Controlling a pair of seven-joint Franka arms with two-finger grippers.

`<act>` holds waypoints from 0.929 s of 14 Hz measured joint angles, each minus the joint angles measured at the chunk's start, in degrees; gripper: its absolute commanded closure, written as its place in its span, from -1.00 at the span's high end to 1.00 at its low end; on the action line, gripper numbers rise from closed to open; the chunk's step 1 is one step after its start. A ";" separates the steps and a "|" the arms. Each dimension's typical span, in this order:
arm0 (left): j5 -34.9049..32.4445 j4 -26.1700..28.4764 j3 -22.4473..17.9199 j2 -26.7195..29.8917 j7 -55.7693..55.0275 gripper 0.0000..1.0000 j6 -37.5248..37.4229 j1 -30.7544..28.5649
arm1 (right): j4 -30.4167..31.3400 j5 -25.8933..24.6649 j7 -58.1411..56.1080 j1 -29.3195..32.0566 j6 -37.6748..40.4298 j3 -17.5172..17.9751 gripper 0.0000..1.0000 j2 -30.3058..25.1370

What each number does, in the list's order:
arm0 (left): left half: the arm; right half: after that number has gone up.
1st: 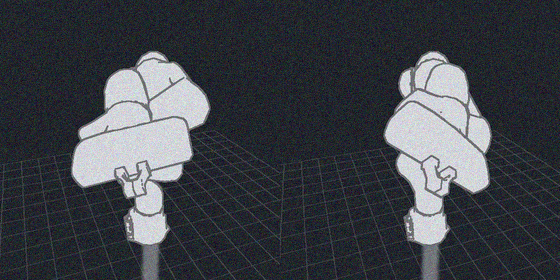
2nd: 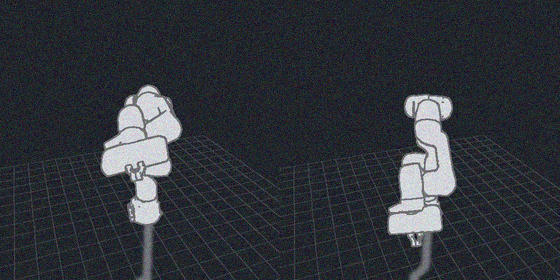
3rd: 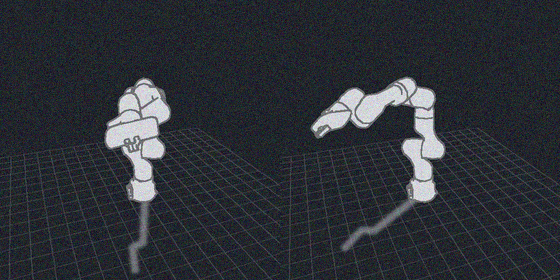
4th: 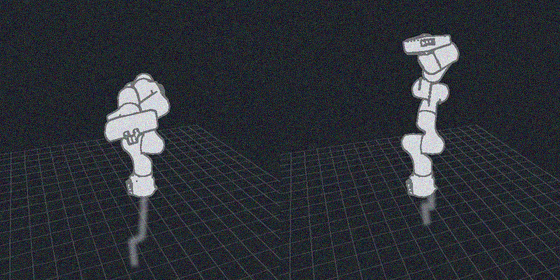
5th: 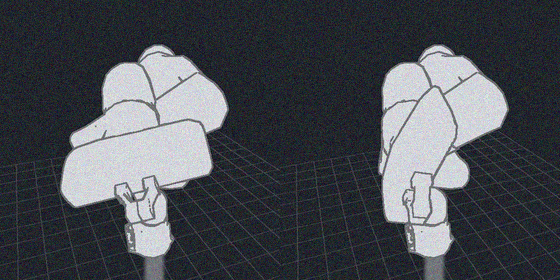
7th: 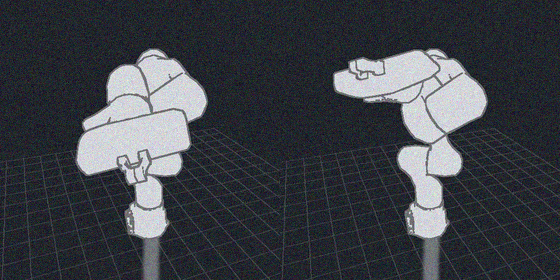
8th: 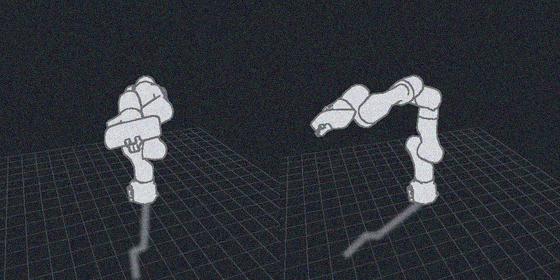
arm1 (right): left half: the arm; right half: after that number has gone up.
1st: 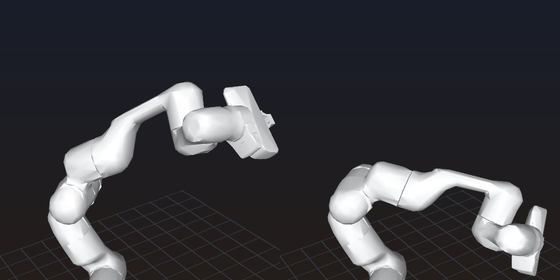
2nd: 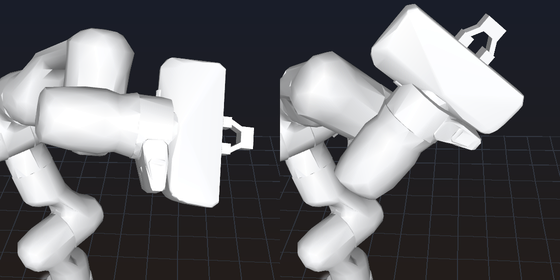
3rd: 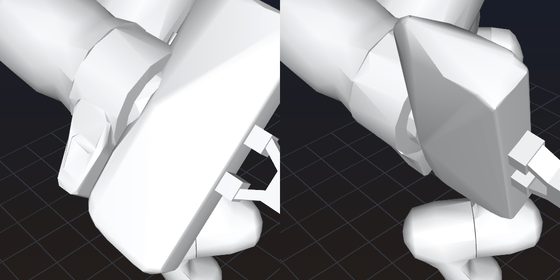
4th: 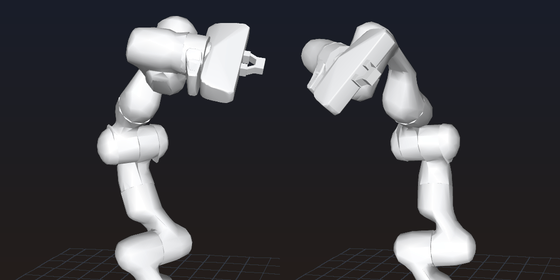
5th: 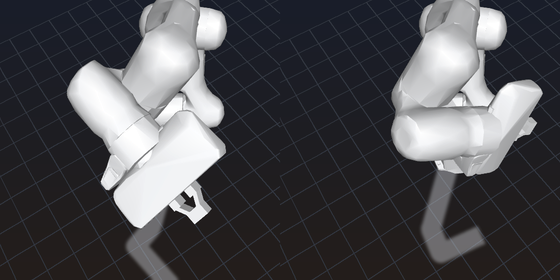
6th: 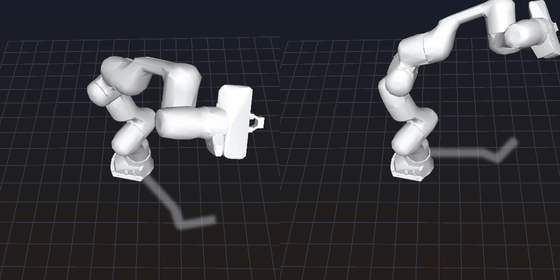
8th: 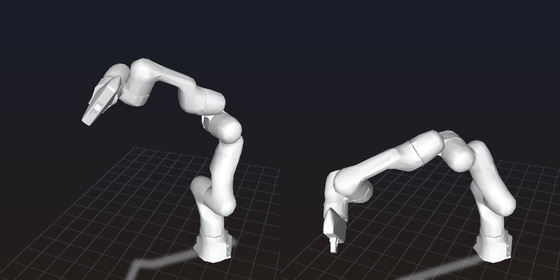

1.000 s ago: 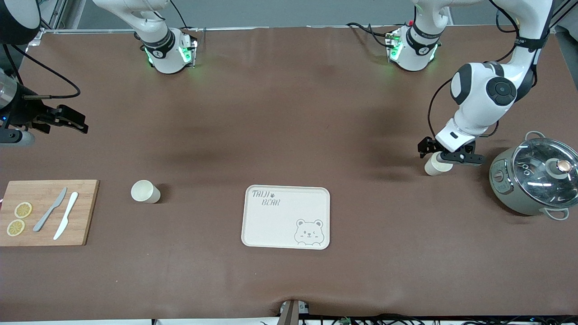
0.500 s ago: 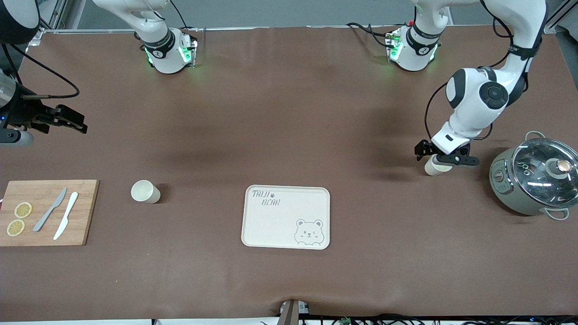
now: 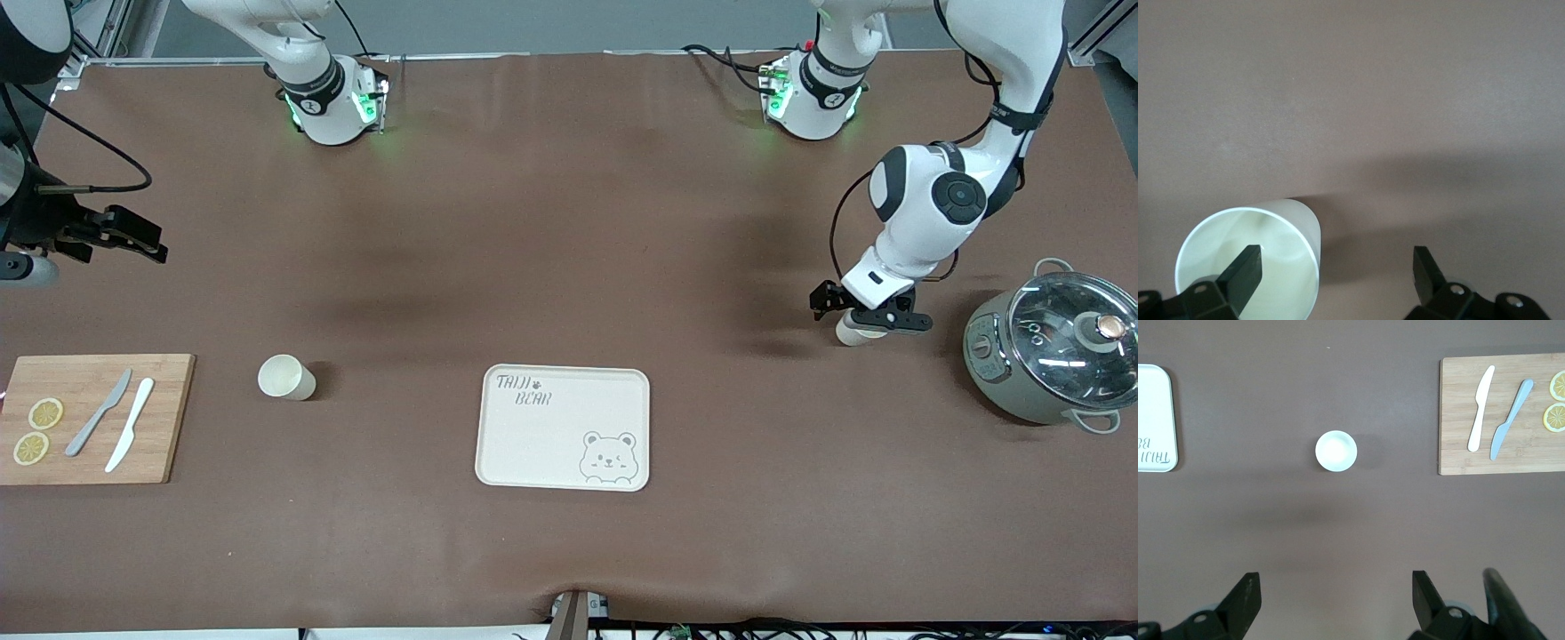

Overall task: Place white IKEA cup upright on tray with both arms
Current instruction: 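Close the left gripper on the white cup's rim and lift it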

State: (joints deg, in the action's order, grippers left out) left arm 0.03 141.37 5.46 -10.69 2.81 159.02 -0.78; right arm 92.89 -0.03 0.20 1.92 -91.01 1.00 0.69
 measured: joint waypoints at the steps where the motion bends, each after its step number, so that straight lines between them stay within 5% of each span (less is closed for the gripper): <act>1: 0.00 0.00 0.00 -0.35 0.00 1.00 0.03 0.00 | 0.00 0.00 0.00 0.00 0.00 0.00 1.00 0.00; 8: 0.00 0.01 0.00 -1.92 0.00 0.94 0.40 0.00 | -0.03 -0.30 0.00 0.00 -0.09 -0.03 1.00 0.00; 10: 0.00 0.00 0.00 -1.92 0.00 0.33 0.53 0.00 | -0.03 -0.40 0.00 0.00 -0.10 -0.03 1.00 0.00; 13: 0.00 -0.03 0.00 -1.91 0.00 -1.00 0.62 0.00 | -0.03 -0.42 0.00 0.00 -0.10 -0.04 1.00 0.00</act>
State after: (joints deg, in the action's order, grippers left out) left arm 0.03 141.34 5.46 -12.60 2.81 159.64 -0.78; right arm 92.86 -0.44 0.20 1.92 -91.11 0.96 0.69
